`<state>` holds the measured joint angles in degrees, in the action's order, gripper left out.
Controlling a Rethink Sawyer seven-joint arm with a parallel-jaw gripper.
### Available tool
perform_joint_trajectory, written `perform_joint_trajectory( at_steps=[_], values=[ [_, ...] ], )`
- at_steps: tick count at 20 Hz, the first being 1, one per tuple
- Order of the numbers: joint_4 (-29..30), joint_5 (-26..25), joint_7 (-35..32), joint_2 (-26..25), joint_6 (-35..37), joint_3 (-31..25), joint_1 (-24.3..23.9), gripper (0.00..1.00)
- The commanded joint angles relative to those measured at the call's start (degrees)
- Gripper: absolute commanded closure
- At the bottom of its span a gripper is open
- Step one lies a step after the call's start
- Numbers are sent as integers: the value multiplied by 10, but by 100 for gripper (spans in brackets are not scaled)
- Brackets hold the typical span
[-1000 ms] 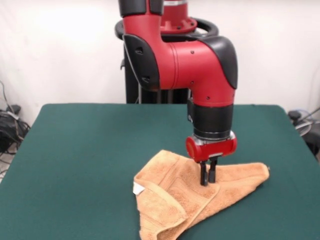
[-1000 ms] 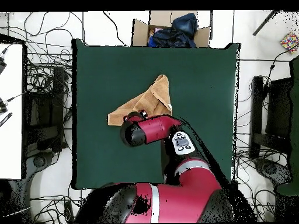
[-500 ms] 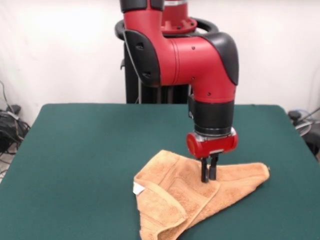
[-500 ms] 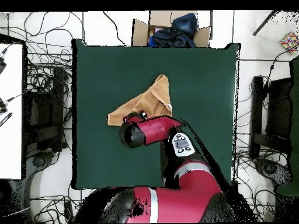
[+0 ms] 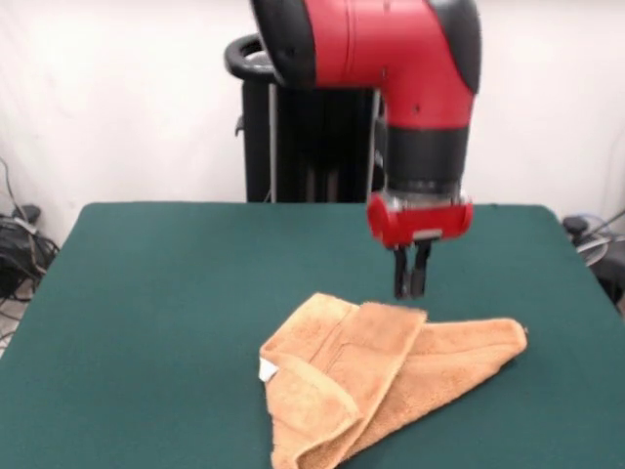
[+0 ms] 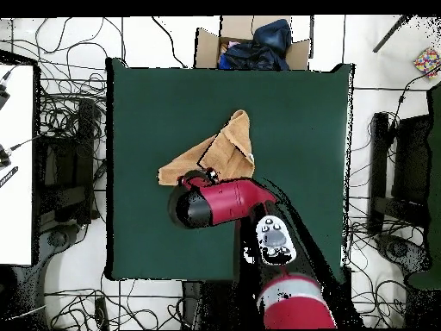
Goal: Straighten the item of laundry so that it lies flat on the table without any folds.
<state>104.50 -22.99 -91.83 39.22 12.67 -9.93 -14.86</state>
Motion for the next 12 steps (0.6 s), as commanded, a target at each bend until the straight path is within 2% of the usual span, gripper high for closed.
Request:
perform_joint_trajectory(
  at_steps=[1, 7, 12],
  values=[
    [67, 61, -45, 123, 146, -27, -1, 100],
    [66, 67, -43, 137, 164, -28, 1, 100],
    [47, 48, -52, 101, 121, -30, 2, 100]
  ],
)
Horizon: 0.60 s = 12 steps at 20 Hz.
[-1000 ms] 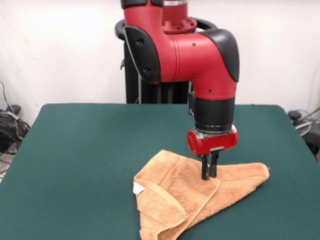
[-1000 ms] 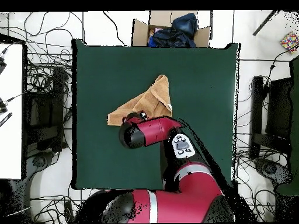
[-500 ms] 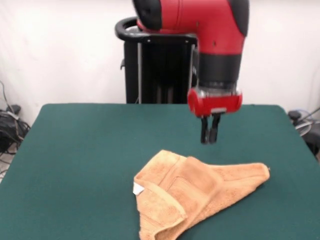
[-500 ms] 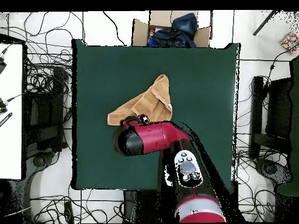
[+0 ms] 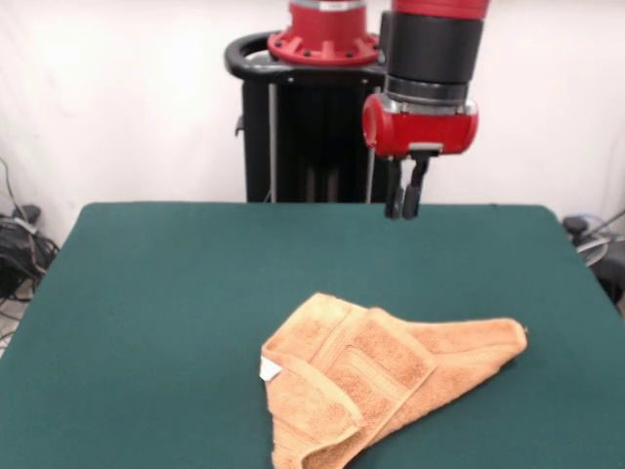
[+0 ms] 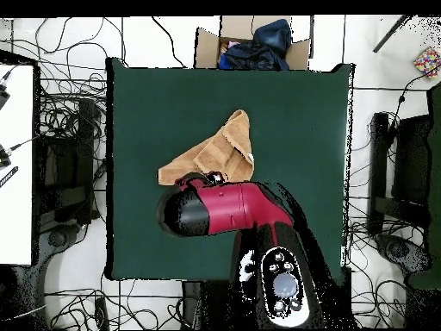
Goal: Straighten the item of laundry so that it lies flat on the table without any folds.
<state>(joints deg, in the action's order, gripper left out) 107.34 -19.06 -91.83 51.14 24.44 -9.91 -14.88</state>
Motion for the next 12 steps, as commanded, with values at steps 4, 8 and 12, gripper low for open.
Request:
perform_joint_trajectory(
  at_steps=[4, 8, 12],
  values=[
    [19, 10, -44, -25, -7, -43, -9, 0],
    [6, 11, -51, -50, 16, -32, 0, 0],
    [3, 6, -63, -71, -11, -27, 4, 0]
  ],
)
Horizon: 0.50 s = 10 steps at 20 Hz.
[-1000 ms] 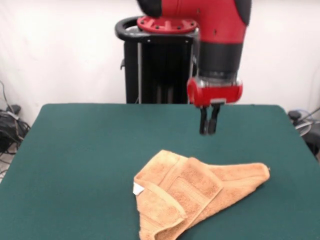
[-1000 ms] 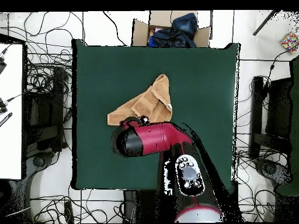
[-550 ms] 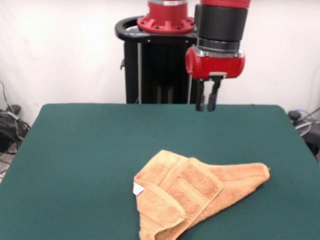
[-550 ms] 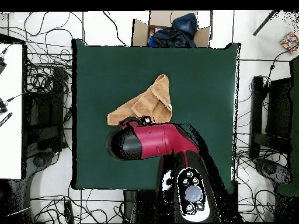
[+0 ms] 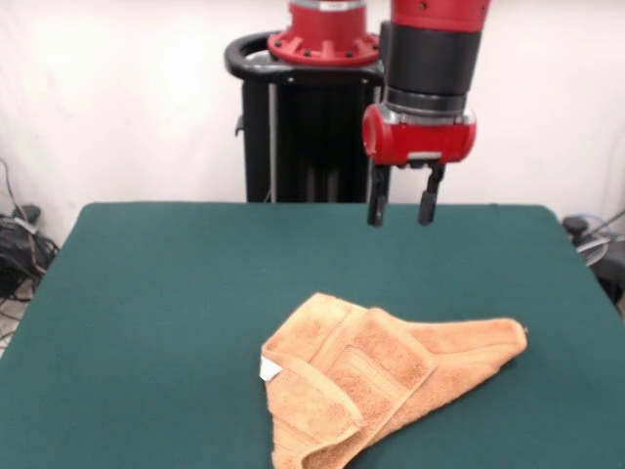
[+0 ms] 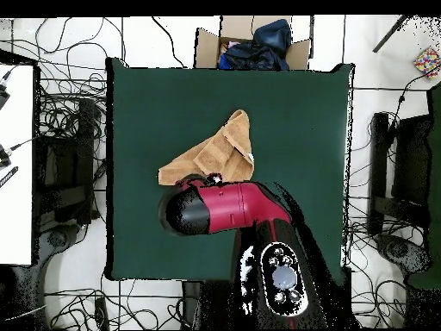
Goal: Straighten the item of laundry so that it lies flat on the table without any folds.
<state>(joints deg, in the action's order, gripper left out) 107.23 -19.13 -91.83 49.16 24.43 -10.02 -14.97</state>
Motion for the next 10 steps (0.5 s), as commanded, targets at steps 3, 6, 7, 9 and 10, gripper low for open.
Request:
perform_joint_trajectory(
  at_steps=[3, 6, 7, 9, 10],
  values=[
    [-2, 2, -69, -68, -29, -23, 9, 0],
    [-13, -3, -76, -91, -50, -19, 14, 0],
    [-17, -4, -78, -99, -56, -17, 17, 0],
    [-24, -5, -80, -114, -70, -16, 20, 0],
    [-28, -5, -80, -120, -75, -16, 22, 0]
  ],
)
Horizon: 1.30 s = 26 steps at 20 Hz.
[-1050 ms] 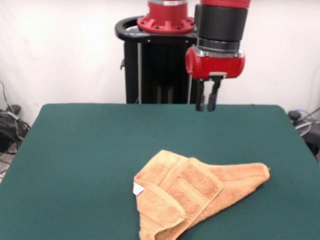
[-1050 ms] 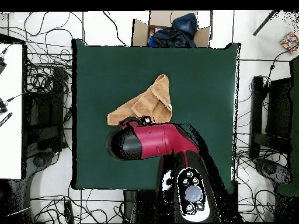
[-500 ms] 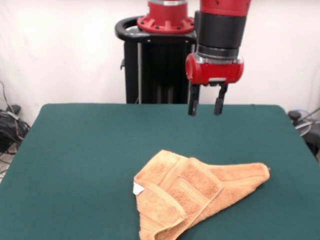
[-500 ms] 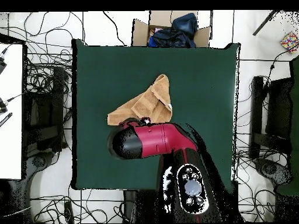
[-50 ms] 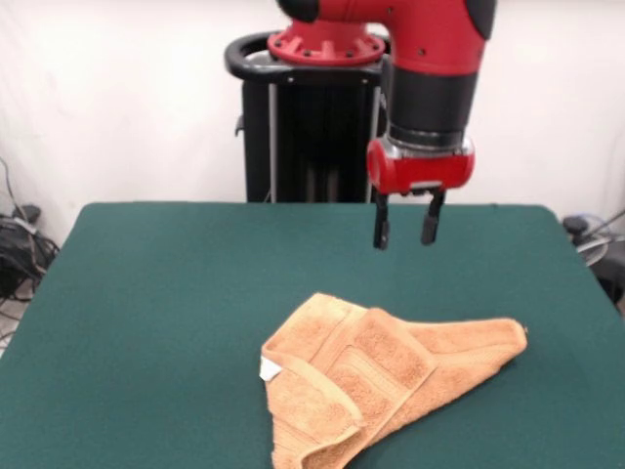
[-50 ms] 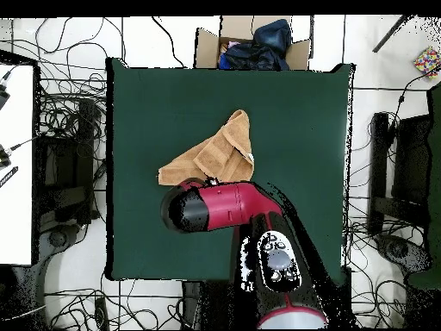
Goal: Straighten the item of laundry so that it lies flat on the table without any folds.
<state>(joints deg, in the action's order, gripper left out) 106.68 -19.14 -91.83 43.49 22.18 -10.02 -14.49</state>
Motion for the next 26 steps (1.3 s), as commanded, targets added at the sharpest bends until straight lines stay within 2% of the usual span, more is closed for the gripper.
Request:
perform_joint_trajectory(
  at_steps=[1, 14, 21, 26],
  values=[
    [-26, -5, -80, -69, -56, -15, 19, 0],
    [-92, 23, -107, -125, -95, 18, 64, 0],
    [-115, 56, -111, -110, -27, 32, 74, 0],
    [-111, 63, -114, -96, -38, 46, 82, 0]
  ],
)
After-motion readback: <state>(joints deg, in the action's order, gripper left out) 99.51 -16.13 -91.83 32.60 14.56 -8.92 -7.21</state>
